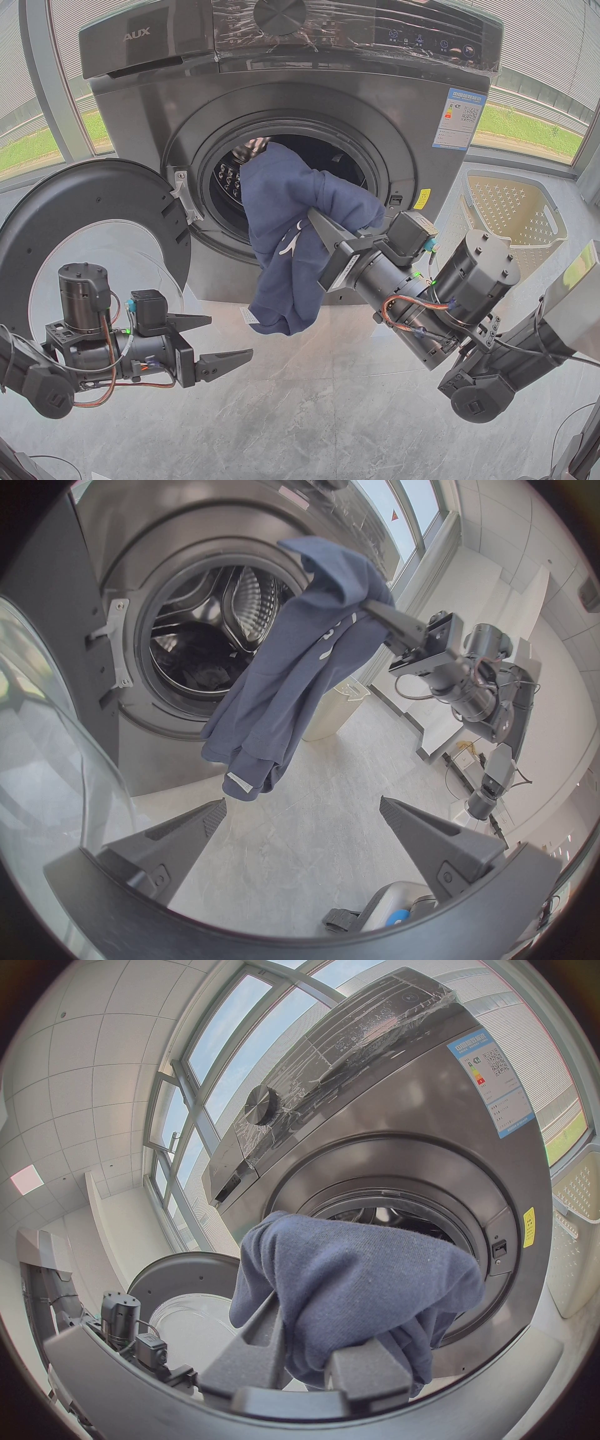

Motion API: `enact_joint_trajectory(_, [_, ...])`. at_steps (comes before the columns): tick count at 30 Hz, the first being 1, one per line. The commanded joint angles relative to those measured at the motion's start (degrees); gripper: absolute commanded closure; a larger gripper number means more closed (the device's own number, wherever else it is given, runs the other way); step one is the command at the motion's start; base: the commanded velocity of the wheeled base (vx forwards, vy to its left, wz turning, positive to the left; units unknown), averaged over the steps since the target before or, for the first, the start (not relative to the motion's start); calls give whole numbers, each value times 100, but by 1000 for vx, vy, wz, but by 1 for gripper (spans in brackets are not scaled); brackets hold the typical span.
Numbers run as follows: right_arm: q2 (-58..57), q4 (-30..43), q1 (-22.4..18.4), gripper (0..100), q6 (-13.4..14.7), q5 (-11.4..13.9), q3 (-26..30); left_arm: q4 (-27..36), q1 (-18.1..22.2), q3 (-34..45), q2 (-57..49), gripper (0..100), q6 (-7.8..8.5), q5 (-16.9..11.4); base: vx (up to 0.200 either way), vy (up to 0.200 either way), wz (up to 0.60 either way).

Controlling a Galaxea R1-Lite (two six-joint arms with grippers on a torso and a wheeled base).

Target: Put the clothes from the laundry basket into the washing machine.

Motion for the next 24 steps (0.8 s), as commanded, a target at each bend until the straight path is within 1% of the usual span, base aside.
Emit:
enact_joint_trajectory(1, [12, 3, 24, 100, -1, -10, 8, -18, -78, -248, 555, 0, 14, 45, 0, 0, 0])
enact_joint_trajectory(2, [12, 3, 33, 100, -1, -10, -1, -18, -140, -310, 643, 0, 23, 45, 0, 0, 0])
enact_joint_trajectory(6, [12, -6, 51, 100, -1, -10, 8, -18, -184, -459, 802, 0, 14, 36, 0, 0, 0])
enact_joint_trajectory(9, [3, -6, 68, 100, -1, -10, 8, -44, -184, -688, 1223, 0, 23, 54, 0, 0, 0])
enact_joint_trajectory(11, [3, 3, 77, 100, -1, -10, 17, -114, -184, -758, 1373, 0, 23, 71, 0, 0, 0])
enact_joint_trajectory(15, [-6, 3, 104, 100, -10, -28, 35, -475, -122, -1048, 1847, 0, 23, 98, 0, 0, 0])
enact_joint_trajectory(24, [-32, -6, 174, 100, -19, -37, 35, -536, -96, -1408, 2313, 0, 50, 353, 0, 0, 0])
